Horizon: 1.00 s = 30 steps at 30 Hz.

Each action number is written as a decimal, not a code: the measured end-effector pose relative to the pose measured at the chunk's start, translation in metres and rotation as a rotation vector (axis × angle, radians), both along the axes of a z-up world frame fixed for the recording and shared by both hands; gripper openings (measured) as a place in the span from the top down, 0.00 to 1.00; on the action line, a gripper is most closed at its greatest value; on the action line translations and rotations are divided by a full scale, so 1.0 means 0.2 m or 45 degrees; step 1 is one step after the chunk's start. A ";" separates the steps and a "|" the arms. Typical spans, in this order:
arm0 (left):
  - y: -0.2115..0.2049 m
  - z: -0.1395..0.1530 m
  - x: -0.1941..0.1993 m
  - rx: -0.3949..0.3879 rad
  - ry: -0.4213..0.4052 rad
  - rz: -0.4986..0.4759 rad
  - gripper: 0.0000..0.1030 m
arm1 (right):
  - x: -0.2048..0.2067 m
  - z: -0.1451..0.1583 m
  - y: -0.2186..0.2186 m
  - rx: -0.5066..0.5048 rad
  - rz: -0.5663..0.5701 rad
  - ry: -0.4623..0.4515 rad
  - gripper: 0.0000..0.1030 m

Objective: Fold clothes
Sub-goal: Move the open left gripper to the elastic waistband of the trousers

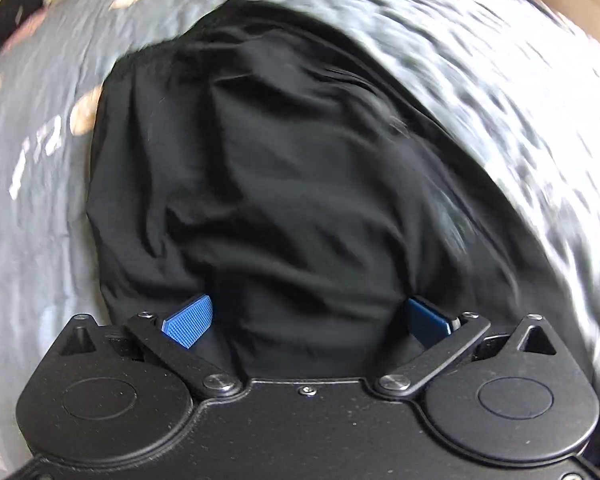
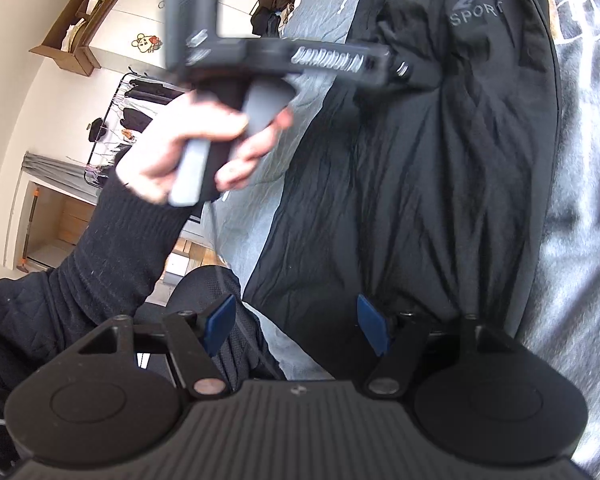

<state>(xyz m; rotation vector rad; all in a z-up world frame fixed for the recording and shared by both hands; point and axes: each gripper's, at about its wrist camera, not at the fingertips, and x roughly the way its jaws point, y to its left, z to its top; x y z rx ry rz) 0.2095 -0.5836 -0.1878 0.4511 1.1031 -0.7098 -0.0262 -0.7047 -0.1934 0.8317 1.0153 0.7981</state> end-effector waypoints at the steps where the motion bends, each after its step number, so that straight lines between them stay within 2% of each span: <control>1: 0.01 0.01 0.06 -0.030 0.014 0.041 0.00 | 0.00 0.00 0.00 -0.003 0.000 -0.002 0.35; 8: -0.06 0.04 0.35 -0.085 0.077 0.147 0.00 | 0.00 0.02 0.02 -0.016 0.005 -0.010 0.35; 13: -0.12 0.07 0.54 -0.095 0.048 0.234 0.00 | 0.00 0.02 0.02 -0.015 0.011 -0.009 0.35; 16: -0.12 0.06 0.67 -0.143 0.108 0.295 0.00 | 0.01 0.00 0.00 -0.010 0.012 -0.006 0.35; 19: -0.13 0.07 0.77 -0.180 0.123 0.335 0.00 | 0.01 0.00 0.00 -0.008 0.014 -0.005 0.35; 25: -0.22 0.09 0.86 -0.167 0.103 0.356 0.02 | 0.02 0.00 0.00 -0.001 0.017 -0.002 0.35; 28: -0.26 0.08 0.87 -0.127 0.084 0.334 0.04 | 0.02 0.00 -0.01 0.003 0.019 -0.001 0.35; 30: -0.26 0.10 0.86 -0.110 0.066 0.335 0.09 | 0.01 0.00 -0.01 0.004 0.020 -0.001 0.35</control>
